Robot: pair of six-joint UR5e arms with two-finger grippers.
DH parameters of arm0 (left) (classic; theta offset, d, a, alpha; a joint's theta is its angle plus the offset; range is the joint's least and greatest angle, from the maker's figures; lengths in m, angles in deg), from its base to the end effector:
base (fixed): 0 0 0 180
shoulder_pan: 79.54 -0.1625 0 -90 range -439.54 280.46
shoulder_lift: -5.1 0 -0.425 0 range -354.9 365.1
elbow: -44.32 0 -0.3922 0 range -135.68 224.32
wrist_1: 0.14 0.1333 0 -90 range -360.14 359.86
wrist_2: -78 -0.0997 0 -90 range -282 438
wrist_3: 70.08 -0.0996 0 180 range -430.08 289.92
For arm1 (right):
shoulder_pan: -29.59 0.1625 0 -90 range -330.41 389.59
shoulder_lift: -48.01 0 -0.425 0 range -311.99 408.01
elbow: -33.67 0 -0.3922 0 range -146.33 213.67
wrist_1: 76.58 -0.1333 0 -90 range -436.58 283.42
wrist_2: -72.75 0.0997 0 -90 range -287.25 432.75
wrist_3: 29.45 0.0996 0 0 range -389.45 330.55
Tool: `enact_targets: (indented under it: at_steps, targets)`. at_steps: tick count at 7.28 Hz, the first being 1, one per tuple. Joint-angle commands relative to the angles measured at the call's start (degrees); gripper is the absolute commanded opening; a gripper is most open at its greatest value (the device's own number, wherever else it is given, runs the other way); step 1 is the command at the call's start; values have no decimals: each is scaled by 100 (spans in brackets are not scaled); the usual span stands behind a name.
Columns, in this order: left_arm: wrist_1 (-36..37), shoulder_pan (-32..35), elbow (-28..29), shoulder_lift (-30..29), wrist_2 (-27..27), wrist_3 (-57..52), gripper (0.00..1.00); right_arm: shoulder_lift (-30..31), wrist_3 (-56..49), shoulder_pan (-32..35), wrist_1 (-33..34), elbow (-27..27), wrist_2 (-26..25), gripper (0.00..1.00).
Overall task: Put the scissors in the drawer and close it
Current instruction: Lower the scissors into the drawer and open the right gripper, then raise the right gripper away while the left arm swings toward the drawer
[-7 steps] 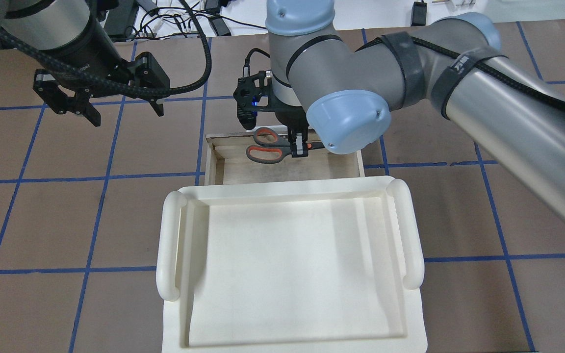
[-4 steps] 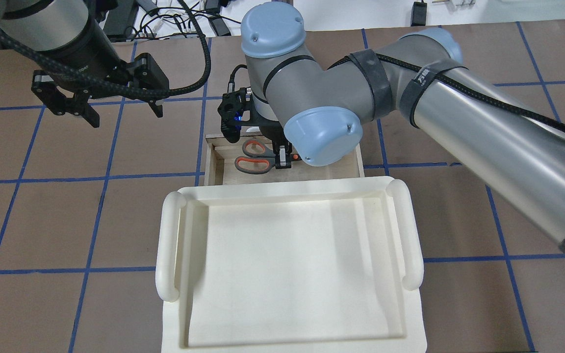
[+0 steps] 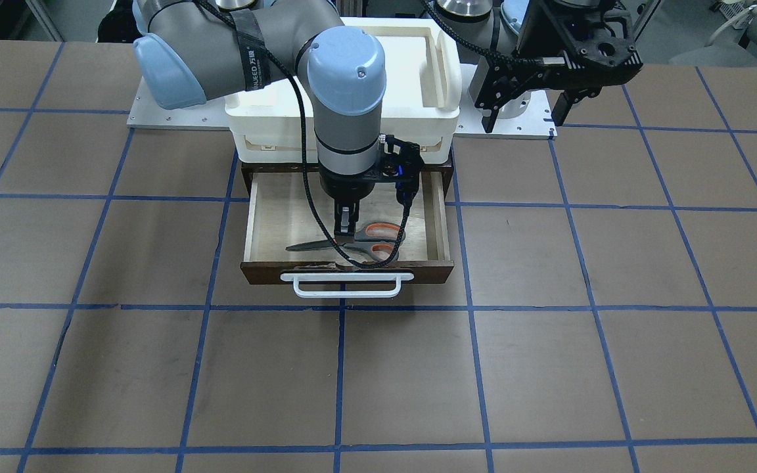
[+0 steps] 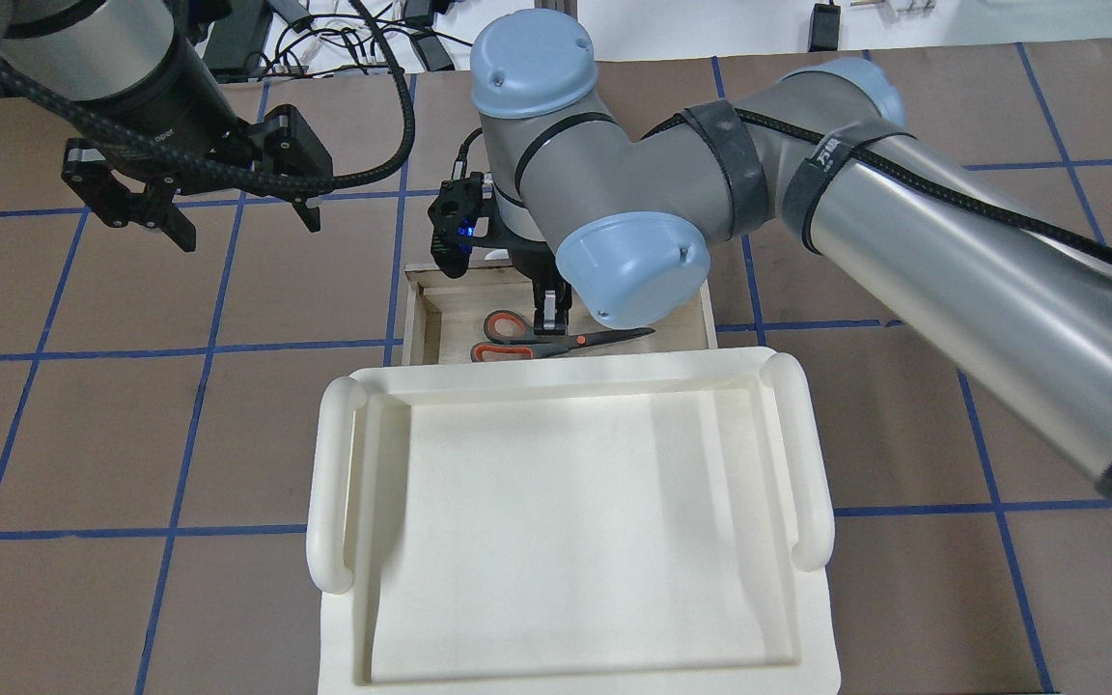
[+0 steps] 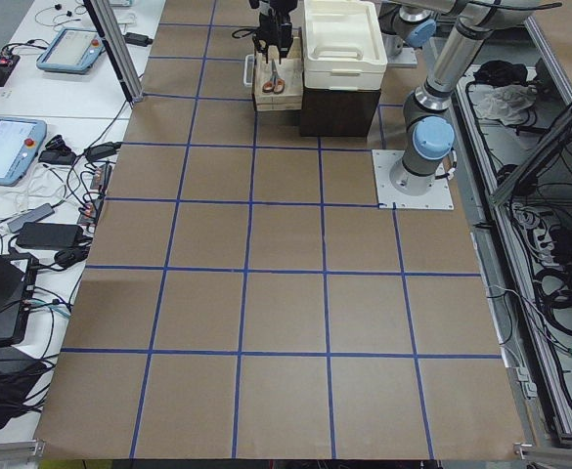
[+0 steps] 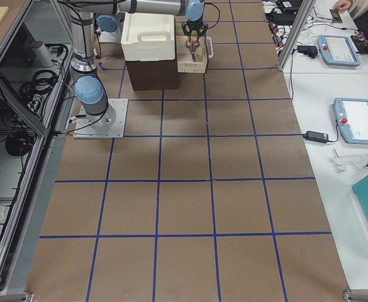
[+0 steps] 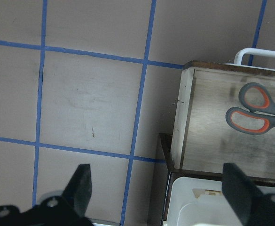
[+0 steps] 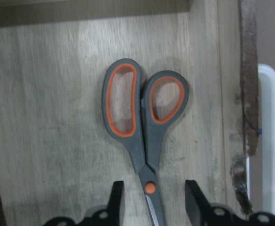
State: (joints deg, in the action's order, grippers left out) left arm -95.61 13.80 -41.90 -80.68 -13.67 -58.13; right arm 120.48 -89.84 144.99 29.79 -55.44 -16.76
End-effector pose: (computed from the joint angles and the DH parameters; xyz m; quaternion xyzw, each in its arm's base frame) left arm -0.1570 -0.4527 0.5459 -0.0754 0.9968 -0.0238 0.0115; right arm 0.3798 -0.4872 0.3554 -0.6806 0.7326 0.0010 0.0048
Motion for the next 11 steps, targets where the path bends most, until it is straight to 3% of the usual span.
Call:
enact_targets:
  at_steps: [1,3,6,8,11]
  targets:
    - [-16,0,0,0,0,0,100,222,366,-87,6,51,-23,100]
    - [-24,0,0,9,0,0,100,408,2680,-350,-47,86,55,100]
    - [193,17,-26,-201,26,70,100,723,3927,-1315,-397,174,12,100]
    - [1237,43,-70,-630,26,306,100,1198,4331,-1922,-1053,166,47,100]
    - [2573,700,44,-1789,-445,448,100,1426,4764,-2136,-1138,148,-22,100]
